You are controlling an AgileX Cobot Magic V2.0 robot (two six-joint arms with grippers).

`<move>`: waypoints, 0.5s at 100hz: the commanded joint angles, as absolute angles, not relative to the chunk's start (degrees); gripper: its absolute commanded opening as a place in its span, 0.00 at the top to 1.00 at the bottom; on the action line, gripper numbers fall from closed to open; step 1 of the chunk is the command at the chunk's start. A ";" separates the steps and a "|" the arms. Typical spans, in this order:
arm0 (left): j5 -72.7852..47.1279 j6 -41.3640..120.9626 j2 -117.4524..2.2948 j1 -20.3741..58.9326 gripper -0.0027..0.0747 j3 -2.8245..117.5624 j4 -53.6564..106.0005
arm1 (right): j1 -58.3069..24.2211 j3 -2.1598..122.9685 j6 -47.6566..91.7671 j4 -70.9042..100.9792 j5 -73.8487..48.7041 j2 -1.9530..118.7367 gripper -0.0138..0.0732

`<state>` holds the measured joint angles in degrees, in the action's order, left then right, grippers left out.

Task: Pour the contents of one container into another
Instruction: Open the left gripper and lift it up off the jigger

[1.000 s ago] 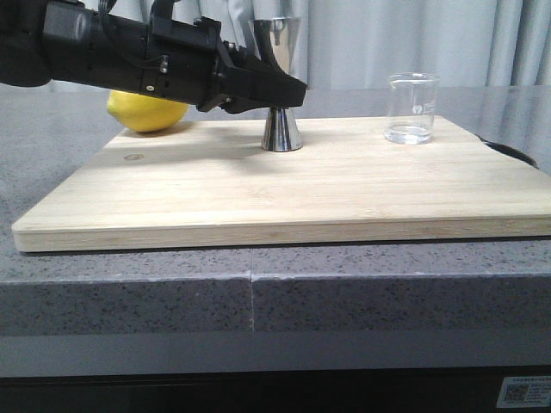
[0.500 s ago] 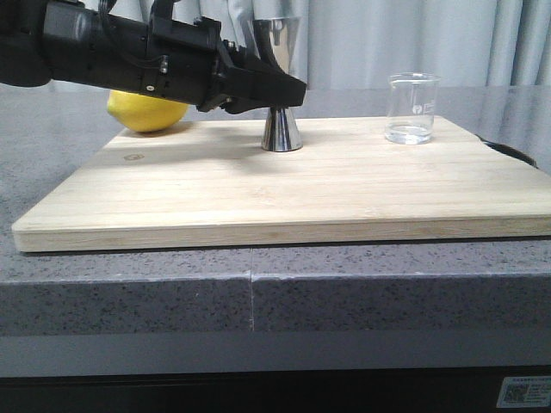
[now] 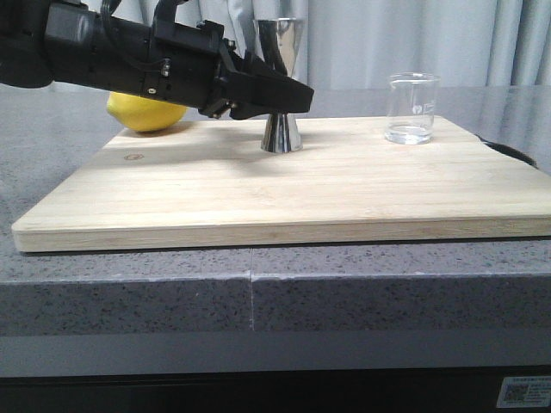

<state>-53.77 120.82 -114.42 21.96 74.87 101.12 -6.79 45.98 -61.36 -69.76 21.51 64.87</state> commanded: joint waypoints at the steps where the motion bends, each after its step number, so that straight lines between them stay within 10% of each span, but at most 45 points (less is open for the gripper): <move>1: -56.90 120.64 -111.75 22.16 0.30 76.31 104.07 | -6.45 47.32 -61.19 -68.78 23.26 63.39 0.21; 50: -53.46 115.55 -109.89 22.12 0.22 76.51 96.00 | -6.45 47.32 -61.19 -68.78 23.14 63.39 0.21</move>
<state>-52.30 117.28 -114.28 21.96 74.87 95.47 -6.79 45.98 -61.36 -69.76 21.51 64.87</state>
